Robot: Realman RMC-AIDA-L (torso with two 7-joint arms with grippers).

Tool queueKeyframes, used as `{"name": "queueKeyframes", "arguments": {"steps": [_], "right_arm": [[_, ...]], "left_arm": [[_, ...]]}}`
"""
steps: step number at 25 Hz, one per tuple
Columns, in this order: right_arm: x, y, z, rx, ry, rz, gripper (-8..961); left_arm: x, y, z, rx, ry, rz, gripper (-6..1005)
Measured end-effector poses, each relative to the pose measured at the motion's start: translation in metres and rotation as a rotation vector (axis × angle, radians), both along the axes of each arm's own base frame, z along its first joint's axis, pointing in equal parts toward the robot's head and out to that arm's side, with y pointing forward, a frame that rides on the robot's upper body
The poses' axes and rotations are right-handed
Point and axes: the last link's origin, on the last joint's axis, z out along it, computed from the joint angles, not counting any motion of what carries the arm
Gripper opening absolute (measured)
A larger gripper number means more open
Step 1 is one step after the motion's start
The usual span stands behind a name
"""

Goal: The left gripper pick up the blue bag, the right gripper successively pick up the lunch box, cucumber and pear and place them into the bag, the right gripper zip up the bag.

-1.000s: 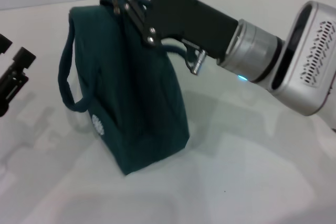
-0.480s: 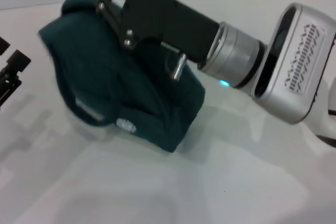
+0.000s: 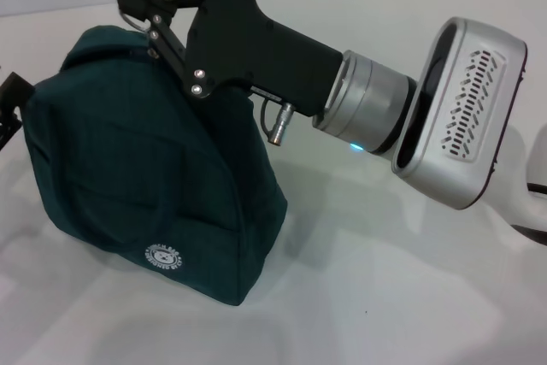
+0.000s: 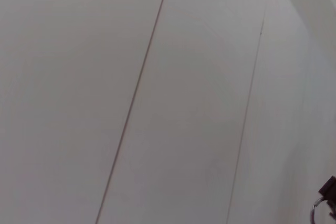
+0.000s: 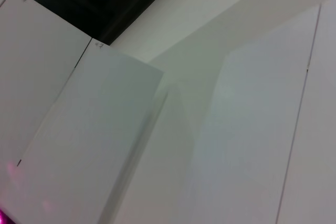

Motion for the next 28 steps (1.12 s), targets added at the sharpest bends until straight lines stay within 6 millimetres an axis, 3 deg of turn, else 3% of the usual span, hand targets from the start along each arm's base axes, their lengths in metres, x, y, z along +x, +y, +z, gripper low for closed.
{"name": "queueKeyframes", "arguments": {"steps": [10, 16, 28], "right_arm": [[0.005, 0.002, 0.001, 0.012, -0.009, -0.01, 1], [0.009, 0.002, 0.002, 0.016, -0.01, -0.021, 2], [0.033, -0.002, 0.013, 0.024, 0.042, -0.079, 15]], "left_arm": [[-0.005, -0.001, -0.001, -0.027, 0.029, 0.017, 700], [-0.018, -0.013, -0.005, -0.069, 0.079, 0.053, 699], [-0.019, -0.02, -0.008, -0.059, 0.071, 0.055, 698]]}}
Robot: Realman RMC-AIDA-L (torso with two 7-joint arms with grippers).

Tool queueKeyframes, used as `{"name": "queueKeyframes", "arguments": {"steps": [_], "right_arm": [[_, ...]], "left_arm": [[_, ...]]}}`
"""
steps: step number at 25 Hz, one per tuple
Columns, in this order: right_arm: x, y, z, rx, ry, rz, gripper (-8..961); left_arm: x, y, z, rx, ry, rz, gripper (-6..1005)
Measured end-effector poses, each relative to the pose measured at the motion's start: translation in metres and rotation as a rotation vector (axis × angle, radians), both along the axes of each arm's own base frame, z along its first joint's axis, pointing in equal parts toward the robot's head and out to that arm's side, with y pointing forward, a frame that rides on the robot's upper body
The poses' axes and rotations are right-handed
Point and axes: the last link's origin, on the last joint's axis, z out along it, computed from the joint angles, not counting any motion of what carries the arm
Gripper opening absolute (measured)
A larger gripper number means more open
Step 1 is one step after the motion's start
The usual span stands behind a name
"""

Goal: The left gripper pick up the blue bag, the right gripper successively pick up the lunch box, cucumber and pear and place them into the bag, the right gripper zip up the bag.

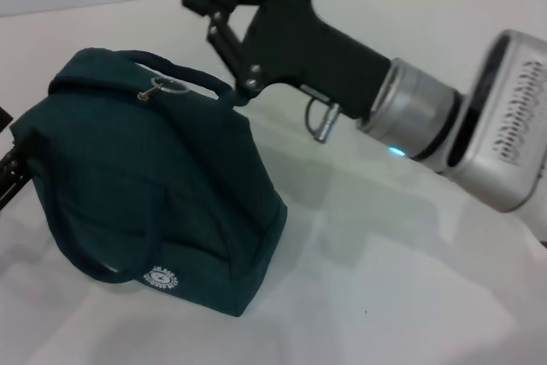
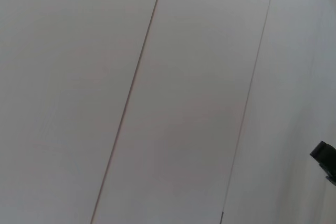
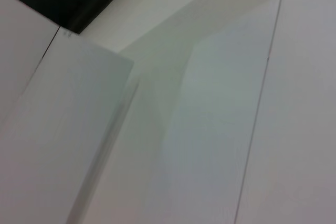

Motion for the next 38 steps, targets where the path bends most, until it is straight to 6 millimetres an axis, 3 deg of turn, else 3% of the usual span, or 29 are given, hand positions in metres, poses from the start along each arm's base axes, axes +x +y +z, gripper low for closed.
{"name": "queueKeyframes", "arguments": {"steps": [4, 10, 19, 24, 31, 38], "right_arm": [[0.007, -0.002, 0.009, 0.025, 0.033, 0.007, 51], [0.024, -0.003, 0.012, 0.042, 0.021, -0.043, 189], [0.074, 0.008, 0.036, 0.087, 0.05, -0.274, 188], [0.096, 0.015, 0.022, -0.025, -0.023, -0.373, 187], [0.09, 0.007, 0.002, -0.099, -0.108, -0.319, 187], [0.089, -0.006, -0.02, -0.178, -0.227, -0.255, 186]], "left_arm": [[0.0, 0.0, 0.001, 0.01, -0.004, 0.001, 698], [0.0, 0.003, -0.002, 0.002, 0.008, 0.011, 697], [-0.003, 0.0, -0.002, 0.008, 0.014, 0.02, 697], [-0.007, -0.006, 0.0, 0.046, 0.023, 0.033, 696], [-0.014, -0.013, -0.005, 0.086, 0.064, 0.062, 693], [-0.002, 0.014, -0.022, 0.092, 0.123, 0.059, 670]]}}
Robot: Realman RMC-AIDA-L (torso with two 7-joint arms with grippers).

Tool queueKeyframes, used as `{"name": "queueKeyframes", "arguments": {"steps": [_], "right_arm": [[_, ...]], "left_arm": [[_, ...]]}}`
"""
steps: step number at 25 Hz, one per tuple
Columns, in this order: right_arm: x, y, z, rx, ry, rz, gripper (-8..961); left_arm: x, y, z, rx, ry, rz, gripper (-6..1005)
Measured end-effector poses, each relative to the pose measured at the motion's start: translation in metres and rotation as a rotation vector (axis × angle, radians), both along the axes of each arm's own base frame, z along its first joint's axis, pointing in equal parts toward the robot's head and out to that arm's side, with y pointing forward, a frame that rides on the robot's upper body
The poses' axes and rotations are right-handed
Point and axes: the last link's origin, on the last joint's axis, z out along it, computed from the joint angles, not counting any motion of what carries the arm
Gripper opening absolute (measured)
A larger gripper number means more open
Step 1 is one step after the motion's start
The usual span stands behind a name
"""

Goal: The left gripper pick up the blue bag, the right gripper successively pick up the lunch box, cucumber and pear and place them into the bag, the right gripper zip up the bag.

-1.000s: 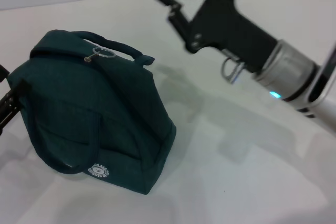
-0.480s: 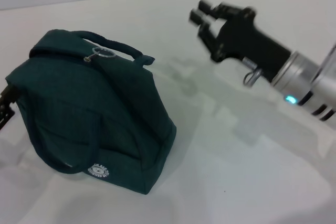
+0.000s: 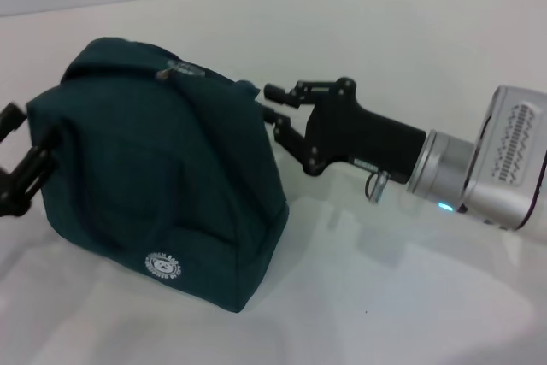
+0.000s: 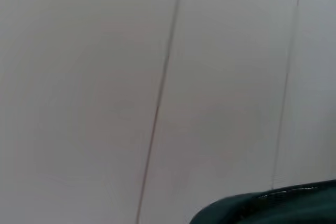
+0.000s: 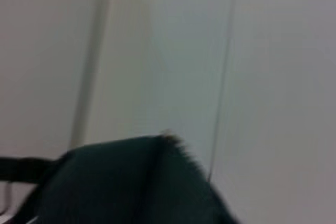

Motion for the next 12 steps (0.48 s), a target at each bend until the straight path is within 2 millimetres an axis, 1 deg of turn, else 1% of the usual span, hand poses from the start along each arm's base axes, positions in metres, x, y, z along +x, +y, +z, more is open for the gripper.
{"name": "queueKeyframes", "arguments": {"steps": [4, 8, 12], "right_arm": [[0.001, -0.009, -0.005, -0.031, -0.001, 0.007, 185], [0.001, -0.03, -0.011, -0.118, 0.038, 0.044, 185], [0.005, -0.053, -0.004, -0.142, 0.112, 0.074, 185]], "left_arm": [[0.011, 0.015, -0.003, -0.012, 0.016, -0.036, 631], [0.016, 0.033, -0.005, -0.009, 0.039, -0.027, 634], [0.02, 0.047, -0.013, -0.001, 0.071, 0.012, 636]]}}
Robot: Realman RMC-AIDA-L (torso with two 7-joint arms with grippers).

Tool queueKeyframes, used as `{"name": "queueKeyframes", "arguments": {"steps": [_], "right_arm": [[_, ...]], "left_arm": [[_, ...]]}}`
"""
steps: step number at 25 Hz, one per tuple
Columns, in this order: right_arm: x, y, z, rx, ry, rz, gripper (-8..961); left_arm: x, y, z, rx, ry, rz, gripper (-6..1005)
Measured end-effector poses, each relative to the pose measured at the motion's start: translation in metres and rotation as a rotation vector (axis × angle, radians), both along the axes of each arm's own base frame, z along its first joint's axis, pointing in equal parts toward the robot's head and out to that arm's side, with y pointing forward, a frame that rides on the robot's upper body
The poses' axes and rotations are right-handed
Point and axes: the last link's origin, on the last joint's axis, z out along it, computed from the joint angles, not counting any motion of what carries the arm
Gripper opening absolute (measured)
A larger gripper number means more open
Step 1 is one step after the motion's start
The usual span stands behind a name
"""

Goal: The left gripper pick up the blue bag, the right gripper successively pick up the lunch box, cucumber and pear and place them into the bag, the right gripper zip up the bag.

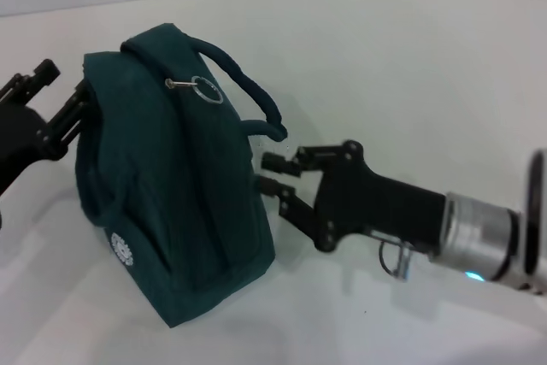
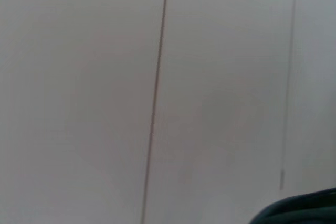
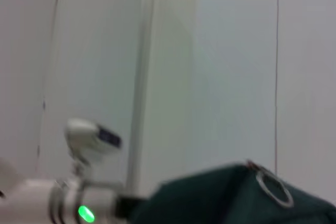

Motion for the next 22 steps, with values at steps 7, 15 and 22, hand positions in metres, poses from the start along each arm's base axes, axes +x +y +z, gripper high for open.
{"name": "queueKeyframes", "arguments": {"steps": [7, 15, 22], "right_arm": [[0.004, -0.018, 0.0, -0.015, 0.02, 0.026, 186], [0.022, -0.009, 0.03, 0.144, 0.089, -0.065, 186], [0.021, 0.01, 0.008, 0.097, -0.04, -0.118, 185]], "left_arm": [[0.007, 0.012, -0.003, 0.055, 0.03, 0.001, 638], [-0.012, -0.007, 0.017, 0.171, -0.044, 0.073, 641], [-0.017, -0.018, 0.015, 0.161, -0.055, 0.077, 644]]}}
